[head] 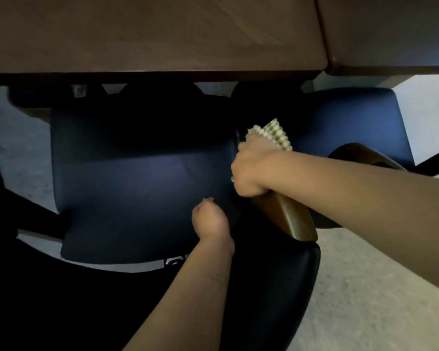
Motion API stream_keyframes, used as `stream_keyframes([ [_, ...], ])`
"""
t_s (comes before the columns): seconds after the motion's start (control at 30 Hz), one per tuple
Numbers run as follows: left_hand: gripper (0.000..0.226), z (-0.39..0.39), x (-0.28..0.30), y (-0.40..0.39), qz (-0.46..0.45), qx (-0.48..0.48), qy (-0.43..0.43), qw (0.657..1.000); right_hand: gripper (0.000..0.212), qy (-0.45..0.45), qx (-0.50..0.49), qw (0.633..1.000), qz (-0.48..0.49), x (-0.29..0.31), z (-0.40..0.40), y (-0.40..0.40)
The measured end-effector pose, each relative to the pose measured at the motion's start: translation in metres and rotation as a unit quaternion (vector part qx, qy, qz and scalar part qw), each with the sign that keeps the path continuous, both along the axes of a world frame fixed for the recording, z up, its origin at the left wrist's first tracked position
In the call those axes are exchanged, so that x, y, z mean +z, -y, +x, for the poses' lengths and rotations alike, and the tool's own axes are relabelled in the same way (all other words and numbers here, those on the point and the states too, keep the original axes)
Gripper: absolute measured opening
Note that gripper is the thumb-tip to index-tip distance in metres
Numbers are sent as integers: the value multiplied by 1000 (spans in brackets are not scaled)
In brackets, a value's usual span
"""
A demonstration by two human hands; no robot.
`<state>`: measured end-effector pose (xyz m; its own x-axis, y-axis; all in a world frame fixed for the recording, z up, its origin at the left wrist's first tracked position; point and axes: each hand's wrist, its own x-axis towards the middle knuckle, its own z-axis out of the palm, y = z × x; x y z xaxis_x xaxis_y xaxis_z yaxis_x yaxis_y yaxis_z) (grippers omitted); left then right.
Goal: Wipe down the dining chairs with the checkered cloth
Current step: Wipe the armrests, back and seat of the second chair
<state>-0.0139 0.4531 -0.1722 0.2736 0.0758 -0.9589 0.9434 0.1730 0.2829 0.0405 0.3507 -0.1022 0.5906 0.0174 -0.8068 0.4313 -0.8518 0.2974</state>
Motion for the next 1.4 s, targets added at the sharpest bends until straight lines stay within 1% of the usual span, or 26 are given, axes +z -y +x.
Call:
stream_keyframes([
  [0.1, 26, 1, -3, 0, 3, 17, 3, 1000, 42, -19, 89, 994, 60, 19, -34, -4],
  [0.2, 30, 2, -3, 3, 4, 4, 5, 1000, 35, 25, 51, 991, 119, 30, -57, 5],
  [0.27, 28, 2, 0, 5, 0, -17, 16, 1000, 38, 83, -42, 983, 156, 24, -51, 20],
  [0.3, 25, 1, 4, 7, -5, -35, 32, 999, 41, 112, -123, 968, 189, 17, -43, 28],
  [0.33, 22, 0, 9, 10, -15, -60, 57, 996, 43, 131, -215, 942, 221, 12, -32, 35],
  [0.37, 19, -1, 14, 13, -28, -94, 89, 991, 42, 150, -317, 902, 253, 6, -22, 40],
  [0.4, 18, -3, 21, 17, -45, -134, 121, 982, 40, 172, -421, 845, 281, -2, -16, 46],
  [0.43, 19, -4, 27, 23, -64, -174, 154, 970, 36, 201, -531, 761, 314, -9, -16, 54],
  [0.47, 23, -6, 33, 28, -80, -214, 183, 956, 31, 203, -644, 645, 359, -14, -19, 61],
  [0.5, 31, -8, 37, 33, -89, -251, 205, 942, 28, 189, -736, 498, 417, -17, -24, 67],
  [0.53, 41, -9, 40, 38, -92, -283, 215, 930, 29, 177, -786, 376, 457, -21, -30, 72],
  [0.57, 50, -8, 43, 44, -90, -310, 214, 922, 32, 173, -809, 281, 486, -27, -38, 75],
  [0.6, 56, -6, 45, 49, -84, -331, 204, 918, 33, 169, -819, 211, 506, -34, -45, 77],
  [0.63, 60, -3, 47, 56, -72, -348, 188, 916, 33, 166, -822, 164, 519, -40, -51, 76],
  [0.67, 63, 1, 48, 62, -58, -355, 170, 917, 33, 161, -828, 135, 519, -47, -56, 74],
  [0.77, 63, 7, 56, 78, -11, -333, 154, 930, 40, 141, -849, 88, 501, -61, -68, 63],
  [0.83, 48, 6, 61, 80, 14, -327, 171, 929, 38, 130, -840, 56, 524, -65, -73, 60],
  [0.9, 32, 4, 64, 79, 21, -318, 187, 929, 31, 161, -806, 27, 569, -61, -75, 59],
  [0.93, 33, 4, 64, 79, 21, -316, 189, 929, 27, 193, -777, 13, 599, -58, -76, 58],
  [1.0, 45, 4, 63, 80, 24, -322, 189, 928, 26, 255, -702, 19, 665, -50, -78, 53],
  [1.07, 48, 5, 62, 80, 39, -323, 186, 927, 31, 292, -669, 34, 682, -50, -81, 48],
  [1.13, 51, 5, 59, 80, 58, -321, 173, 929, 33, 291, -731, 38, 616, -61, -85, 46],
  [1.2, 54, 4, 59, 78, 68, -319, 162, 931, 38, 218, -839, 14, 498, -80, -90, 43],
  [1.27, 51, 3, 61, 79, 61, -312, 157, 935, 42, 155, -898, -10, 411, -100, -96, 38],
  [1.33, 57, 4, 62, 79, 68, -316, 154, 934, 43, 156, -914, 18, 374, -113, -99, 32],
  [1.4, 64, 4, 61, 79, 72, -317, 151, 933, 40, 195, -909, 69, 361, -108, -101, 27],
])
